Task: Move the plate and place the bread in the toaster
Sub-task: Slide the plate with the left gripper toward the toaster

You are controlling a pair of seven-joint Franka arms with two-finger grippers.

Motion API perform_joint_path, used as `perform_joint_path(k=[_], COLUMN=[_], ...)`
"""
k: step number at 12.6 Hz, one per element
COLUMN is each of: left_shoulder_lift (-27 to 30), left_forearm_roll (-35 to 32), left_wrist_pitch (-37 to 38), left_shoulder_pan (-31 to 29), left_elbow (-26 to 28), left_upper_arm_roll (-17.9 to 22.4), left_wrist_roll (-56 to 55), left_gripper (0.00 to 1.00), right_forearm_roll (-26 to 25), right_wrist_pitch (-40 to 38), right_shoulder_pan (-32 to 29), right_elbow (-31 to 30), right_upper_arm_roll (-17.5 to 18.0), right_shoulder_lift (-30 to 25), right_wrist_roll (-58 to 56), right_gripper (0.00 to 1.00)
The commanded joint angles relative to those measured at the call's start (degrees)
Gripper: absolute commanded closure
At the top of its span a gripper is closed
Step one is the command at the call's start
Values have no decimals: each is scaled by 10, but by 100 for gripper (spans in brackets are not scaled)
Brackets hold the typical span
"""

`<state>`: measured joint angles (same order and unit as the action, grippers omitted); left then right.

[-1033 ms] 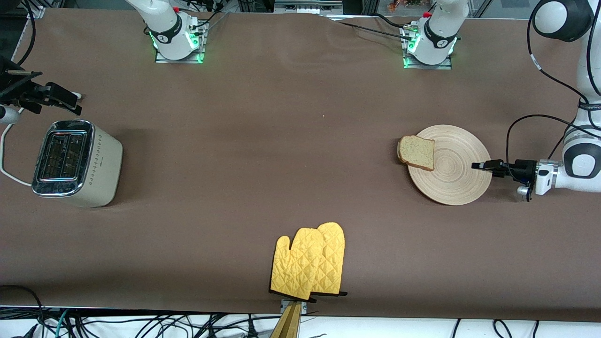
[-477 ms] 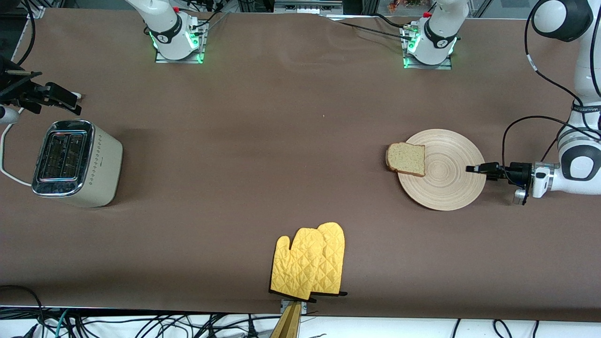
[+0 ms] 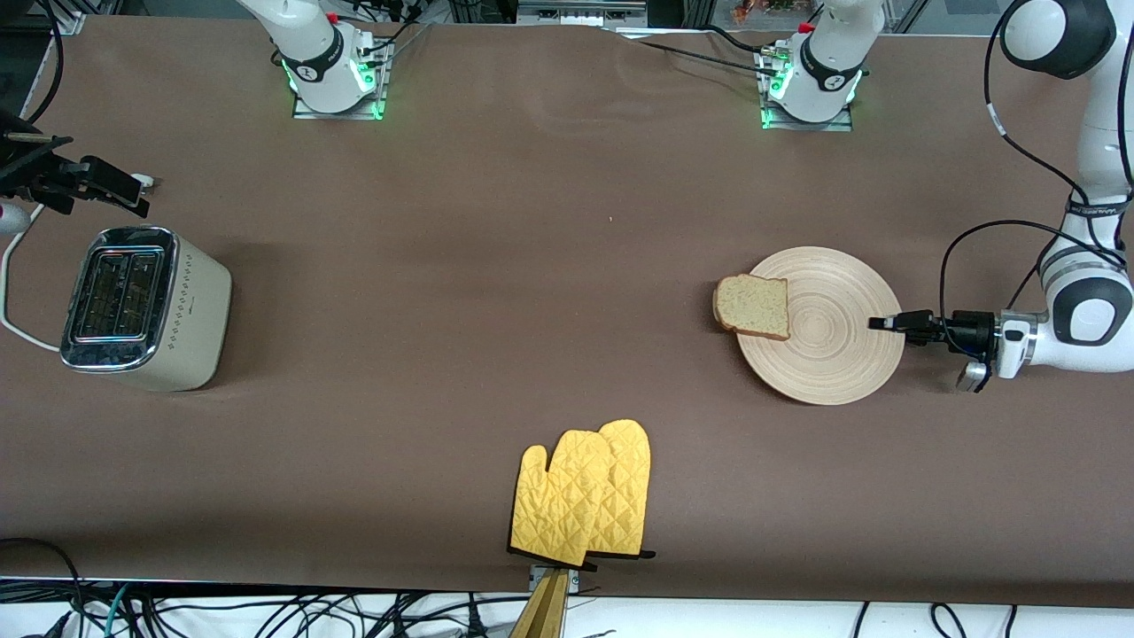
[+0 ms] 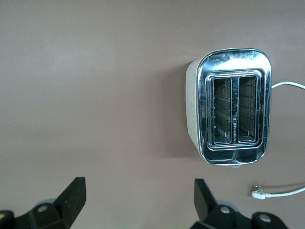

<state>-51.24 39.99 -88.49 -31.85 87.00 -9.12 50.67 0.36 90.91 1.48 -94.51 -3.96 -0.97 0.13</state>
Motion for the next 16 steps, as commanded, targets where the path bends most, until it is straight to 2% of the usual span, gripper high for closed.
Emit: perform_joint_path(k=[1, 8, 10, 12, 16], left_shoulder_lift=[23, 27, 33, 35, 33], left_forearm_roll=[45, 184, 213, 237, 350], left_wrist_pitch=[20, 7, -29, -103, -211], left_shoulder_pan=[29, 196, 253, 315, 422], left_elbow=[14, 22, 24, 23, 28], left_upper_arm_roll=[-2, 8, 16, 18, 23], left_wrist_roll=[-12, -42, -73, -110, -148], left_gripper=[100, 100, 100, 100, 100], right_forearm_roll=[8, 9, 8, 9, 9], right_wrist_pitch=[-5, -4, -4, -2, -7], right_shoulder_pan=[-4, -16, -16, -16, -19], right_elbow=[2, 3, 3, 2, 2], right_upper_arm_roll=[1, -3, -3, -3, -3], right_shoulder_lift=[-1, 5, 5, 6, 10], right_wrist_roll=[-2, -3, -4, -2, -5], right_gripper=[0, 0, 0, 0, 0])
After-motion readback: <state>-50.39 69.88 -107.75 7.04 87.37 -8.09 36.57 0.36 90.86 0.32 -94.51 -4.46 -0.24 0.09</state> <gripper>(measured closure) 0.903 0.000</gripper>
